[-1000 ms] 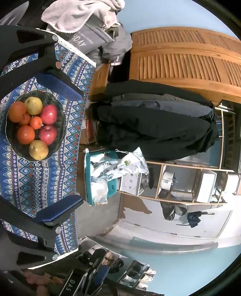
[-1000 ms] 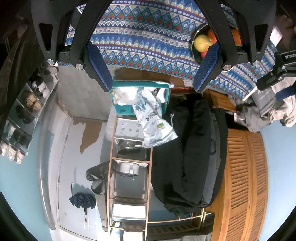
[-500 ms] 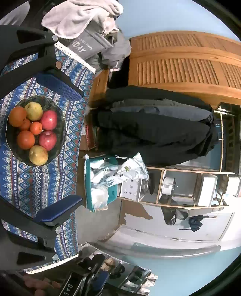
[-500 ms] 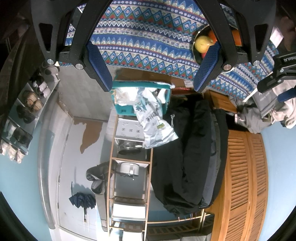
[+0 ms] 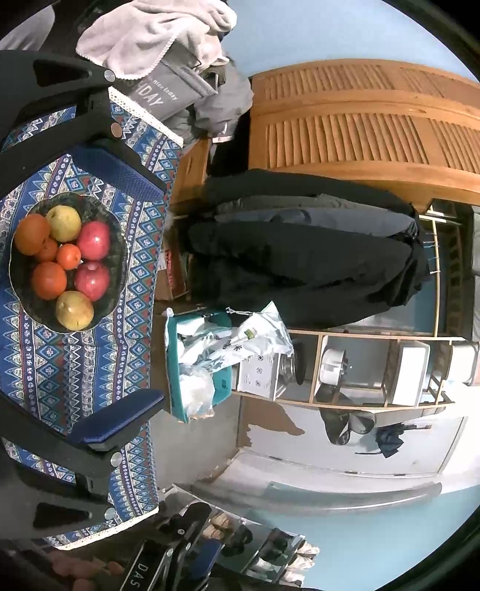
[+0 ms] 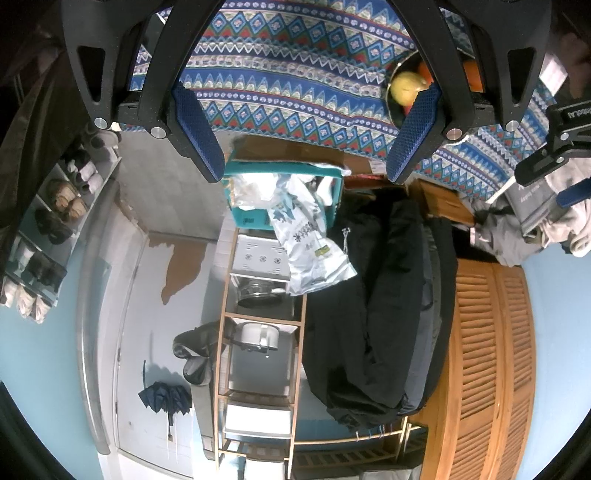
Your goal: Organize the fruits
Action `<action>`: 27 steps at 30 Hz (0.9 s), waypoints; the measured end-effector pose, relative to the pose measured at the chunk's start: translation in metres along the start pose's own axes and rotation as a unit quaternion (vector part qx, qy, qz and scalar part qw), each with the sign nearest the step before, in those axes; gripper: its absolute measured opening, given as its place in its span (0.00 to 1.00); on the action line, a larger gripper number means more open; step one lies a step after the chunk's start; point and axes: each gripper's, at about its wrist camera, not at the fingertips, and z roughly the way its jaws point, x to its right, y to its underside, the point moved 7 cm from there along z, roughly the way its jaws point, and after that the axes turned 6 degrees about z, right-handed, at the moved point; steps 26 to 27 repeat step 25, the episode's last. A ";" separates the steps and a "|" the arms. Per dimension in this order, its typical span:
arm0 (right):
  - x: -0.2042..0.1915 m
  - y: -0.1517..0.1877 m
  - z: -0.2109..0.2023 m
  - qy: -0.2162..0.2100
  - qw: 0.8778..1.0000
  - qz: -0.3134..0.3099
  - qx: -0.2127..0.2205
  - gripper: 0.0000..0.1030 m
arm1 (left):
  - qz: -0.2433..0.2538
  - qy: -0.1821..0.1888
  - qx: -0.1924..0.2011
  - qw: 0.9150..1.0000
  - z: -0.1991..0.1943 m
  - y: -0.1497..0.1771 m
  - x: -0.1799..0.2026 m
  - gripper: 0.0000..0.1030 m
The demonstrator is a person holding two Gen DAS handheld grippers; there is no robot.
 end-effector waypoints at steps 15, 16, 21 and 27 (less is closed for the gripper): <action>0.000 0.000 -0.001 0.000 1.000 -0.001 -0.001 0.86 | 0.002 0.003 -0.002 1.000 -0.001 0.001 0.003 0.99; 0.001 0.000 -0.001 0.000 1.000 -0.002 -0.001 0.86 | 0.002 0.004 -0.002 1.000 -0.001 0.002 0.003 0.99; 0.001 0.000 -0.001 0.000 1.000 -0.001 0.000 0.86 | -0.001 0.005 -0.005 1.000 0.001 0.001 0.003 0.99; 0.002 0.000 -0.001 0.000 1.000 -0.002 -0.001 0.86 | -0.002 0.007 -0.006 1.000 0.001 0.002 0.002 0.99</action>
